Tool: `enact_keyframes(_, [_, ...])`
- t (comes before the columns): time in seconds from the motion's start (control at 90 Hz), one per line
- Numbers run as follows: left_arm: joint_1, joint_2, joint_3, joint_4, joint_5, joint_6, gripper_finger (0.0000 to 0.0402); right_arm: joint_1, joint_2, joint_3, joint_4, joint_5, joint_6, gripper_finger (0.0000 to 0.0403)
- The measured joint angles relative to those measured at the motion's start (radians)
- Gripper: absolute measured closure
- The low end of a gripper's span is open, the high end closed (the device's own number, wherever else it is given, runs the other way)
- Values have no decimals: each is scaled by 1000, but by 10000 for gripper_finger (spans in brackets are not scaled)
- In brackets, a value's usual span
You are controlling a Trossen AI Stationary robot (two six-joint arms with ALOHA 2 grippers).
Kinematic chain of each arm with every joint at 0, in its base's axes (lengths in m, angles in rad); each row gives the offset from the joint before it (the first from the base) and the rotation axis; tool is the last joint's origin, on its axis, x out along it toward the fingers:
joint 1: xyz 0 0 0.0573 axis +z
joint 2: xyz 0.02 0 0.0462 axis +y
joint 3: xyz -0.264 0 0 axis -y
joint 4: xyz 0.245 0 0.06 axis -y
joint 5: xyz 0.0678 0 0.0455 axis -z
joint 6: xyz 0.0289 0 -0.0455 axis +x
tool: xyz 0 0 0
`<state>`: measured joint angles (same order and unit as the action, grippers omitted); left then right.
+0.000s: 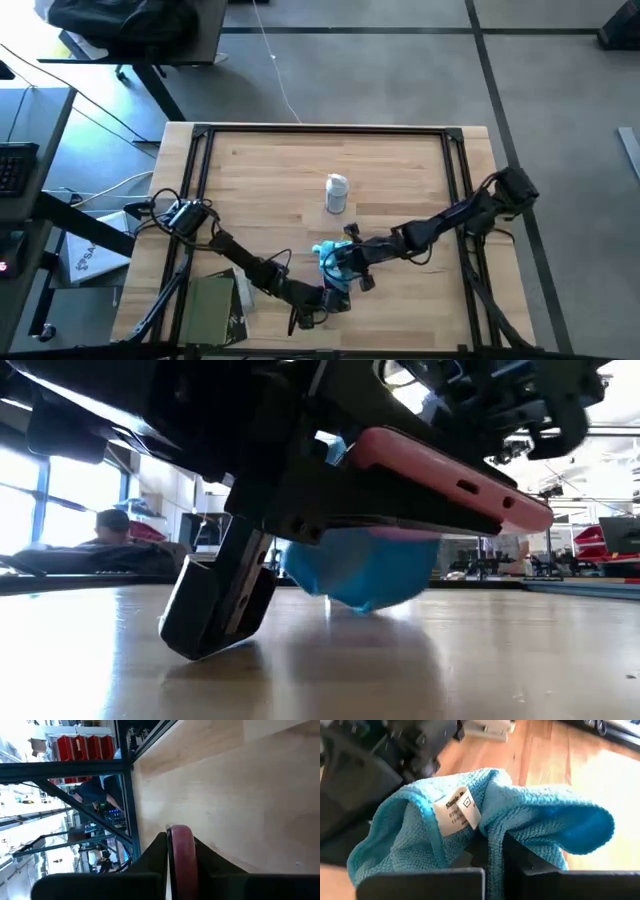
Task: Apply microfiber cloth
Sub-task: Wipe the pink cellphone with a blue microfiber cloth
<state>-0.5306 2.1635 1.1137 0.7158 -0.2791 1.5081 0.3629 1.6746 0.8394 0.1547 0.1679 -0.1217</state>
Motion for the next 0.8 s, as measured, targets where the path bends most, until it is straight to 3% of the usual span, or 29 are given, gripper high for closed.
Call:
enact_keyframes(0.511, [0,-3,2,10,-9,6,386,74,-108,-5,-487,69,211,403])
enact_keyframes(0.8, [0,-3,2,9,6,-3,386,79,-112,-5,-308,130,111,403])
